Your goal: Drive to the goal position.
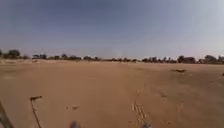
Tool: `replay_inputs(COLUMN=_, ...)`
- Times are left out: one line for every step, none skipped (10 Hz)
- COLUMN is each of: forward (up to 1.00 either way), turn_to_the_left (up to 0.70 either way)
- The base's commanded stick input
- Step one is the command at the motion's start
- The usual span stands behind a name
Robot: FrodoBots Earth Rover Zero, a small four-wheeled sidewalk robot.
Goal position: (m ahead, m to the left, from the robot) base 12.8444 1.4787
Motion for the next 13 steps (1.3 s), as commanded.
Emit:
replay_inputs(forward=0.50, turn_to_the_left=0.00)
replay_inputs(forward=0.50, turn_to_the_left=0.00)
replay_inputs(forward=0.50, turn_to_the_left=0.00)
replay_inputs(forward=0.50, turn_to_the_left=0.00)
replay_inputs(forward=0.50, turn_to_the_left=0.00)
replay_inputs(forward=0.50, turn_to_the_left=0.00)
replay_inputs(forward=0.50, turn_to_the_left=0.00)
replay_inputs(forward=0.50, turn_to_the_left=0.00)
replay_inputs(forward=0.50, turn_to_the_left=0.00)
replay_inputs(forward=0.50, turn_to_the_left=0.00)
replay_inputs(forward=0.50, turn_to_the_left=0.00)
replay_inputs(forward=0.50, turn_to_the_left=0.00)
replay_inputs(forward=0.50, turn_to_the_left=0.00)
